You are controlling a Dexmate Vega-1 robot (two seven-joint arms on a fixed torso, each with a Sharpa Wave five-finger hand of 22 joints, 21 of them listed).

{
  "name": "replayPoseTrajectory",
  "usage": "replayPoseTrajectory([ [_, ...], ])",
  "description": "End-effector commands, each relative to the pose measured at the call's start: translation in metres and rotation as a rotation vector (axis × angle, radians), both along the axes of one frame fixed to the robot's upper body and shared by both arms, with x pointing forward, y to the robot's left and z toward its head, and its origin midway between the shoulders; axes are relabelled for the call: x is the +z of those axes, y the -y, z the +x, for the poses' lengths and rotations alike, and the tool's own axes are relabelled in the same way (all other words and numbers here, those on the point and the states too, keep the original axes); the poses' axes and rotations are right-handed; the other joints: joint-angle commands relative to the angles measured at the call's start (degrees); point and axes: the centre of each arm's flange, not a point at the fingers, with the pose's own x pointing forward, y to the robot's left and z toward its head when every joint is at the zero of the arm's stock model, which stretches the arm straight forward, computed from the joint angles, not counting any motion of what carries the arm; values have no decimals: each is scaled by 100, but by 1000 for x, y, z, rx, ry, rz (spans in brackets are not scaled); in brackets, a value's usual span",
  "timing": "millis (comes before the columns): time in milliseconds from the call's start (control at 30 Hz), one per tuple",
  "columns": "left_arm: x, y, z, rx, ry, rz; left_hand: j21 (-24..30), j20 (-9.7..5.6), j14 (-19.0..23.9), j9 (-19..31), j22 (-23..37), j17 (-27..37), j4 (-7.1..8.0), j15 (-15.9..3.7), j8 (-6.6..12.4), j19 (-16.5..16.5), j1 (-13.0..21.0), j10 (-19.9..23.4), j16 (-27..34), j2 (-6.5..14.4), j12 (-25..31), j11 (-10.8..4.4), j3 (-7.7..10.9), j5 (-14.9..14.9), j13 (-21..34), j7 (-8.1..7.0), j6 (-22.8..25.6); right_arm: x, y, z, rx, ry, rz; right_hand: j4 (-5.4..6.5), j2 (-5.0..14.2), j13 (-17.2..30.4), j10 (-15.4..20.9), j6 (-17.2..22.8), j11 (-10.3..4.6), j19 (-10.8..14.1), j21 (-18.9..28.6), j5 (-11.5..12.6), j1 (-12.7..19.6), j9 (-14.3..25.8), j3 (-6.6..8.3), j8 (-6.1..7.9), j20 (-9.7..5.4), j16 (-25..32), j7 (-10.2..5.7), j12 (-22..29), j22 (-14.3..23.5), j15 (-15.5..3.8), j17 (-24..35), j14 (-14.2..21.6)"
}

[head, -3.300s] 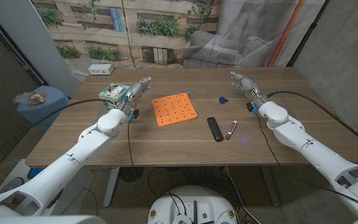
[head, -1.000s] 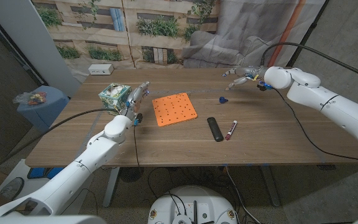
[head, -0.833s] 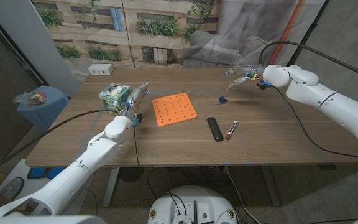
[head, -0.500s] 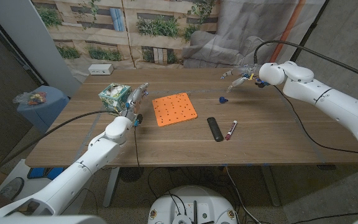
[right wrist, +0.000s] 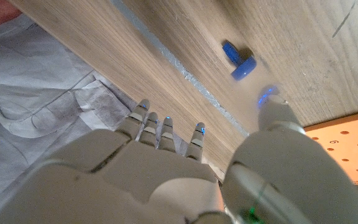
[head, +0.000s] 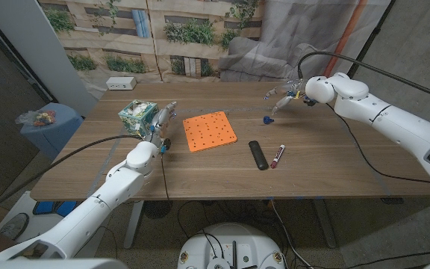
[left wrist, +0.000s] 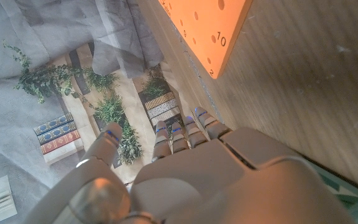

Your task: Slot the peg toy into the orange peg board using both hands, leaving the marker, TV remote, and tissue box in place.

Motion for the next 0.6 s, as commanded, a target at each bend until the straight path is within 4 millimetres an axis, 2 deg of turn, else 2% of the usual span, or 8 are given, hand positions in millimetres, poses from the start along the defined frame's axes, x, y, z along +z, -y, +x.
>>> replayPoseTrajectory([
  [33, -1, 1, 4, -1, -14, -5, 24, -435, 41, 13, 32, 21, 14, -57, 33, 42, 53, 37, 11, 330, 11, 2, 44, 12, 31, -11, 32, -10, -12, 5, -31, 6, -72, 11, -54, 35, -48, 32, 102, -77, -12, -5, 6, 39, -18, 51, 102, -10, -8, 16, 22, 134, 40, -67],
  [100, -2, 1, 5, 1, -18, -6, 23, -434, 39, 13, 32, 22, 18, -56, 32, 41, 52, 36, 10, 333, 10, 4, 46, 12, 31, -7, 30, -11, -13, 7, -36, 3, -78, 8, -55, 43, -67, 57, 146, -108, -17, 1, 8, 47, -21, 73, 173, -19, -10, 7, 22, 179, 47, -91],
  [267, -4, 1, 5, 3, -25, -7, 22, -430, 38, 13, 32, 21, 22, -51, 30, 39, 59, 30, 8, 352, 6, 19, 58, 14, 31, 8, 31, -17, -16, 8, -49, 5, -94, 4, -52, 54, -55, 165, 187, -21, 23, 10, 14, 64, -24, 137, 245, -6, -1, 11, 22, 202, 58, -59],
  [600, -6, 1, 7, 8, -32, -14, 20, -428, 38, 13, 32, 21, 24, -32, 23, 38, 71, 21, 6, 361, 0, 31, 64, 12, 31, 19, 24, -29, -28, 10, -100, -11, -118, 2, -43, 68, -19, 263, 236, 117, 67, 24, 23, 87, -27, 204, 286, 14, -8, 23, 23, 220, 73, -11],
])
